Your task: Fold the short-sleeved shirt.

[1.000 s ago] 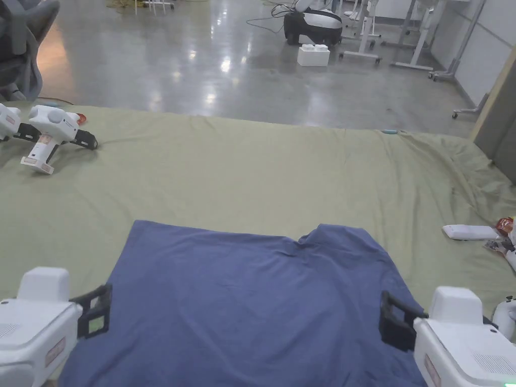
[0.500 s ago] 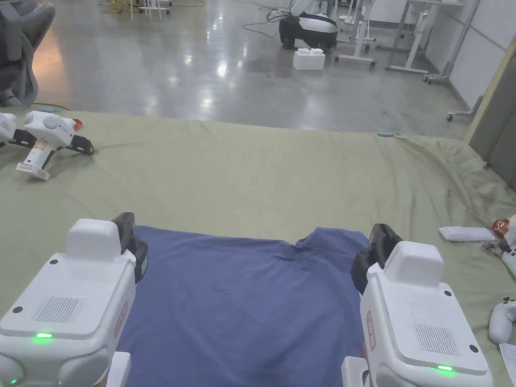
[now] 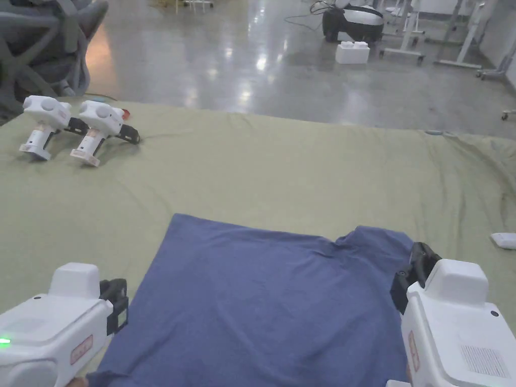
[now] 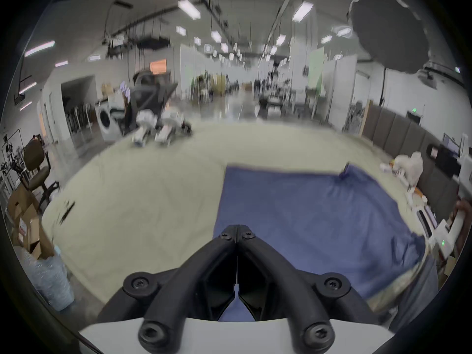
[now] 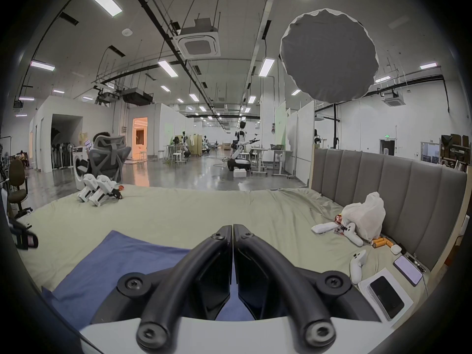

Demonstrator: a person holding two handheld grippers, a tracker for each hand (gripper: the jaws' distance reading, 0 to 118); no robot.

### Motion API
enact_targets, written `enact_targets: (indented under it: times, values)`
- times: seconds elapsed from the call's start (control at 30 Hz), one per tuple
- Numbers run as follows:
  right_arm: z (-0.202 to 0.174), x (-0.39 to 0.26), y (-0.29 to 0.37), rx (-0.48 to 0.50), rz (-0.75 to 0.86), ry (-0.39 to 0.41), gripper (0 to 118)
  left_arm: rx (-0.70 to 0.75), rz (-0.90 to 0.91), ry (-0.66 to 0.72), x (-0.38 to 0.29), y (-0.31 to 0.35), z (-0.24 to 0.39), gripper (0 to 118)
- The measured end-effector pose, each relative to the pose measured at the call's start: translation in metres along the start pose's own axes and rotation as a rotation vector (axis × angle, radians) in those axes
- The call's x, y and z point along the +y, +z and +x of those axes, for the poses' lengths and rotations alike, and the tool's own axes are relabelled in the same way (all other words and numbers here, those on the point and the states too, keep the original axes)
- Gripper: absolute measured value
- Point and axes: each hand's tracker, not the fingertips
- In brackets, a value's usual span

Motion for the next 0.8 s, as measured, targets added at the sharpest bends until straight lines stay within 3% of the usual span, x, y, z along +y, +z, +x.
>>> enact_targets:
  times: [0.13, 0.17, 0.3, 0.37, 0.47, 0.57, 0.63, 0.73, 0.8]
  values:
    - [-0.003, -0.011, -0.004, 0.016, -0.043, -0.003, 1, 0.017, -0.194, 0.019, -0.033, -0.017, -0.032, 1]
    - [-0.005, -0.013, -0.004, 0.02, -0.053, -0.001, 1, 0.007, -0.233, 0.031, -0.039, -0.022, -0.038, 6]
    - [-0.007, -0.02, -0.006, 0.036, -0.084, 0.007, 1, 0.012, -0.304, 0.097, -0.057, -0.04, -0.054, 56]
    - [-0.007, -0.024, -0.007, 0.038, -0.097, 0.011, 1, 0.042, -0.316, 0.098, -0.062, -0.043, -0.05, 69]
    - [-0.005, -0.027, -0.007, 0.038, -0.111, 0.012, 1, 0.094, -0.396, 0.076, -0.067, -0.046, -0.033, 70]
    - [-0.004, -0.028, -0.006, 0.036, -0.117, 0.019, 1, 0.109, -0.513, 0.035, -0.078, -0.051, -0.024, 64]
    - [-0.001, -0.03, -0.006, 0.04, -0.125, 0.016, 1, 0.117, -0.45, 0.05, -0.079, -0.043, -0.019, 61]
    - [0.0, -0.035, -0.005, 0.039, -0.138, 0.02, 1, 0.1, -0.45, 0.054, -0.075, -0.035, -0.012, 43]
    - [0.002, -0.038, -0.004, 0.041, -0.145, 0.015, 1, 0.08, -0.45, 0.059, -0.07, -0.03, -0.009, 23]
